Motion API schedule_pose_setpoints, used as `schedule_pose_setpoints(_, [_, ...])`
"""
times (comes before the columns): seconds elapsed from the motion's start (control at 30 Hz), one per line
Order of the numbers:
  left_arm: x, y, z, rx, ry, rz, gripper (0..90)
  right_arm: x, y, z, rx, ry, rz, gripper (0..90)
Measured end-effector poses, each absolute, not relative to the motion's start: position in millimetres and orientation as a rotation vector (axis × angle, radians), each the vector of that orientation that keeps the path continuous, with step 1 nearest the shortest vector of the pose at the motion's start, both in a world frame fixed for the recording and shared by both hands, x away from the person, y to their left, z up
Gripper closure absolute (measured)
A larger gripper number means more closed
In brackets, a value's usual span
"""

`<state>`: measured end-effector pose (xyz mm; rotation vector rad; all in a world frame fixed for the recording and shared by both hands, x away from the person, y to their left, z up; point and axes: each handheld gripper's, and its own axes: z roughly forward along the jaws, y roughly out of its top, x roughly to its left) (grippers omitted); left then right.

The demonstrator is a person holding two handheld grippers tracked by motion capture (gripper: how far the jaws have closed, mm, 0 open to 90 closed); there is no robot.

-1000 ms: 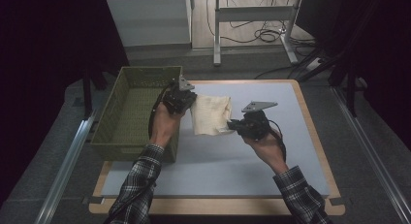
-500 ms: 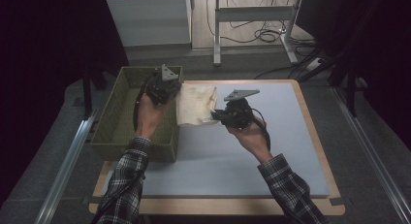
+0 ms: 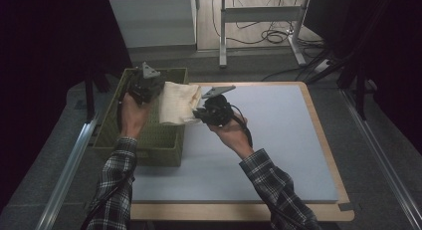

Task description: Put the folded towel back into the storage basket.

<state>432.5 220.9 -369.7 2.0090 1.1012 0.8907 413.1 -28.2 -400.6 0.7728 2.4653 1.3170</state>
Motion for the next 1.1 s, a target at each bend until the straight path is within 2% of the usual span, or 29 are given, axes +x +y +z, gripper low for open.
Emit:
schedule_pose_setpoints(0.67, [419.2, 294.5, -396.9, 2.003, 1.253, 0.899, 86.0, 409.2, 72.1, -421.4, 0.666, 2.588, 1.242, 82.6])
schedule_pose_setpoints(1.1, [423.2, 314.7, -423.7, 2.064, 1.294, 0.843, 85.8, 408.9, 112.0, -438.2, 0.607, 2.68, 1.08, 82.6])
